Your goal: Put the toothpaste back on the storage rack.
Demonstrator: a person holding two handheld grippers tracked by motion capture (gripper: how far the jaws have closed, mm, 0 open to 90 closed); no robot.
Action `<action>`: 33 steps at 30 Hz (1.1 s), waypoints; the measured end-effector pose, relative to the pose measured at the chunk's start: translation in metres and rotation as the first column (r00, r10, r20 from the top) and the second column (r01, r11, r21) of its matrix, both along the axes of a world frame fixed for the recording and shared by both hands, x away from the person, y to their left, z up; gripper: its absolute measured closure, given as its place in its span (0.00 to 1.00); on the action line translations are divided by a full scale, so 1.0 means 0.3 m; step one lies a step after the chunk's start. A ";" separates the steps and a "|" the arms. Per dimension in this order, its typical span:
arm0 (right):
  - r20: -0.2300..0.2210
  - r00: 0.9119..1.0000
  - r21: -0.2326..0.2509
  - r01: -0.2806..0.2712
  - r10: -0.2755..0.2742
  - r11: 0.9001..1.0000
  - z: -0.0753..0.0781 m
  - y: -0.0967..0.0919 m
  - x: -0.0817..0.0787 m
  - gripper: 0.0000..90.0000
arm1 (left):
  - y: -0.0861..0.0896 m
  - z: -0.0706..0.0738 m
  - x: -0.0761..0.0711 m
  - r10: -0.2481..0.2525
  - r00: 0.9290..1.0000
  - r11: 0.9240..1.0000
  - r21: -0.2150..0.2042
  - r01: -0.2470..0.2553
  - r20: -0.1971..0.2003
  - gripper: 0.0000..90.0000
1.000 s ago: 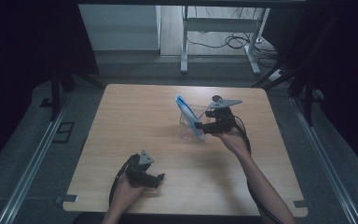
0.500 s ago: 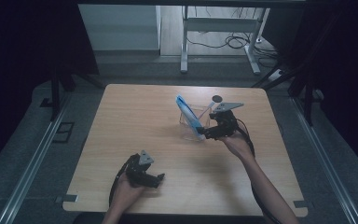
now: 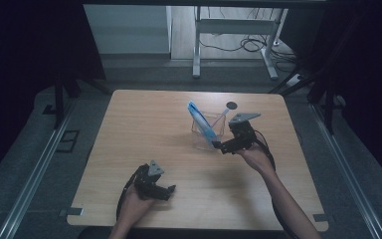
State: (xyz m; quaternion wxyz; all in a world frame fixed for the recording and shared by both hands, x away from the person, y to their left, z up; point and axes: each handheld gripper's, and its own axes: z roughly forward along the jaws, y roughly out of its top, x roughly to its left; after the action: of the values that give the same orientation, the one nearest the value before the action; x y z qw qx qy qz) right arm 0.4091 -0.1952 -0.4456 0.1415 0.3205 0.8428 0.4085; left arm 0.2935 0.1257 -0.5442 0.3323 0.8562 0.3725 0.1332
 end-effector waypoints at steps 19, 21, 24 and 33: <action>-0.007 1.000 -0.026 0.017 -0.017 1.000 -0.029 -0.050 -0.048 0.00 | 0.000 0.000 0.000 0.000 1.000 1.000 0.000 0.000 0.000 0.05; -0.008 1.000 -0.029 0.020 -0.020 0.999 -0.034 -0.058 -0.054 0.00 | 0.000 0.000 0.000 0.000 1.000 1.000 0.000 0.000 0.000 0.05; -0.009 1.000 -0.040 0.024 -0.024 0.999 -0.040 -0.067 -0.063 0.00 | 0.000 0.000 0.000 0.000 1.000 1.000 0.000 0.000 0.000 0.05; -0.012 0.999 -0.052 0.034 -0.035 0.998 -0.063 -0.095 -0.092 0.00 | 0.000 0.000 0.000 -0.001 1.000 1.000 -0.001 0.001 0.000 0.05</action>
State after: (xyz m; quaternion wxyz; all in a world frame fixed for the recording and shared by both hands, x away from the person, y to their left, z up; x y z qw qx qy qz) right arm 0.3816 -0.2236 -0.4643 0.1515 0.3339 0.8482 0.3822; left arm 0.2935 0.1257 -0.5442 0.3326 0.8562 0.3723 0.1330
